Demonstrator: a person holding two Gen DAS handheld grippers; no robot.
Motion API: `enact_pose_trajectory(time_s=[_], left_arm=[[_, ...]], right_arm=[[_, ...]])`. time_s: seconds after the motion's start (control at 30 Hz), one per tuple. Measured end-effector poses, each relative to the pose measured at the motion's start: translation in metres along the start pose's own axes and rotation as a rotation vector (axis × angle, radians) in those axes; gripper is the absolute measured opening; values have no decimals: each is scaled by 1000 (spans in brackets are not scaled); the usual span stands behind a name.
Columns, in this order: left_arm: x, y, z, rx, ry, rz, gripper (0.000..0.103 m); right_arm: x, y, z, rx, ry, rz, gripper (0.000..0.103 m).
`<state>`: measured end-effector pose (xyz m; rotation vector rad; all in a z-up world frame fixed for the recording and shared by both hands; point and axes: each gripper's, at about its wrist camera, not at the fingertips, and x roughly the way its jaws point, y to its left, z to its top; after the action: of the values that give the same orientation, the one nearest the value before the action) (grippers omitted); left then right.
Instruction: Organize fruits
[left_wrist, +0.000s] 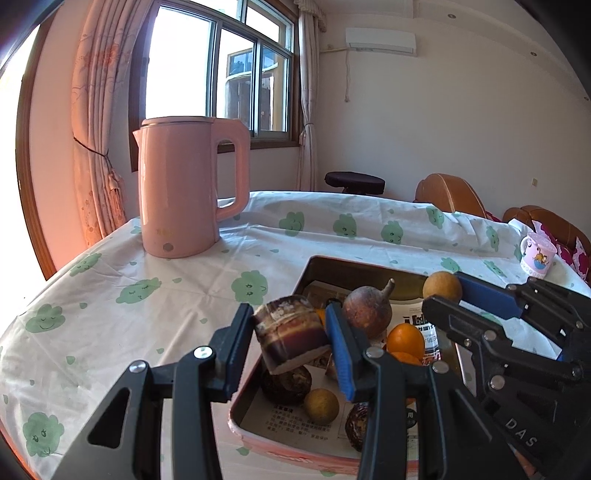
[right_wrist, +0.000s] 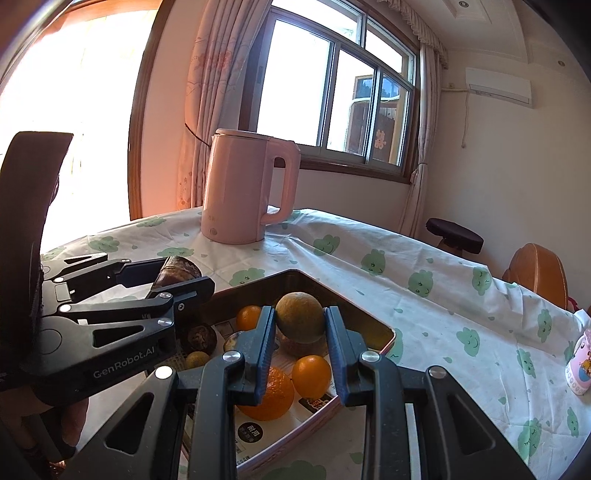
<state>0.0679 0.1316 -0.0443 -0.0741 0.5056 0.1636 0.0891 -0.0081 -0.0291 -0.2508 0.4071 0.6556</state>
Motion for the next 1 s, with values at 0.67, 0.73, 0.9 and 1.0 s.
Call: enact_pose_trajectory(time_s=[0.67,0.73,0.9,1.0], left_arm=[[5,-4,-2,24,24,21,56],[3,-3,-2,18,15,23,61],[-2,-3,-1,3,-27,20,64],[-4,-6,-1,2,-47,26,68]], right_arm=[[23,-4,-7,29,94,4,43],[21,-5,-7,40,88,-12,49],[14,-10,-8,62,62,-47,58],[7,-16,-10,80,49,-97,59]])
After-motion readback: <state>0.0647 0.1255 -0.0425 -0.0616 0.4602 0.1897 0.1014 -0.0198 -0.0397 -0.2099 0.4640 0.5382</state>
